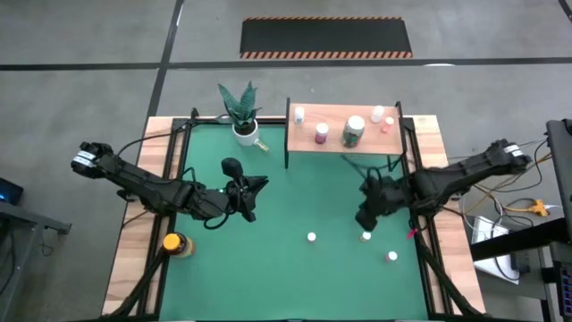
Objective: Pick and place medicine bottles onto shelf by color
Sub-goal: Put the bottom light yellow pill bottle on the shelf
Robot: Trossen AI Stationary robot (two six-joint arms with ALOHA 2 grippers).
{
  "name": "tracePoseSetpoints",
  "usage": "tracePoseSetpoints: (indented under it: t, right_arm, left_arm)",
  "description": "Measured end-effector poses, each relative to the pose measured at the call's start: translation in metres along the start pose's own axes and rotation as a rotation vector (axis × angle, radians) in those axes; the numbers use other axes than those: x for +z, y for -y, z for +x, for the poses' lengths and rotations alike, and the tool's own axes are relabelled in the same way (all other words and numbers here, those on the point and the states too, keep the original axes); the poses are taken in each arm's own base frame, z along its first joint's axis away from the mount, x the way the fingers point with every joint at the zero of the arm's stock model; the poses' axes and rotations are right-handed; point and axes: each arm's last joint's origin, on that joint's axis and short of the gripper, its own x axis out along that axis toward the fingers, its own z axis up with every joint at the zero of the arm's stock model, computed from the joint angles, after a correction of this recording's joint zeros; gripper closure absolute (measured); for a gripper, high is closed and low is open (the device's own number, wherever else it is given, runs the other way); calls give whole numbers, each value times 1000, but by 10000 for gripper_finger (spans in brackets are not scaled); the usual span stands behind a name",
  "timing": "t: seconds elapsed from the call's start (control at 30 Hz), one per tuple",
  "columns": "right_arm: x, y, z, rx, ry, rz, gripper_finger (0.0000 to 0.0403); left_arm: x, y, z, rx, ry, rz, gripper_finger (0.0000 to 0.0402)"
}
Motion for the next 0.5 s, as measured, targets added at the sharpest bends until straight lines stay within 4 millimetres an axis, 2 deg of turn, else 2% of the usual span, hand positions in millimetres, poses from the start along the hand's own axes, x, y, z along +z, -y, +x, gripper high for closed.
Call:
tracePoseSetpoints:
  t: [0.27,0.5]
  right_arm:
    - [-12,-14,25,-76,-86,26,394]
    - [-13,-15,27,-74,-120,123,371]
  left_arm:
    - [0,0,0,0,0,28,369]
    - [0,0,0,0,0,34,369]
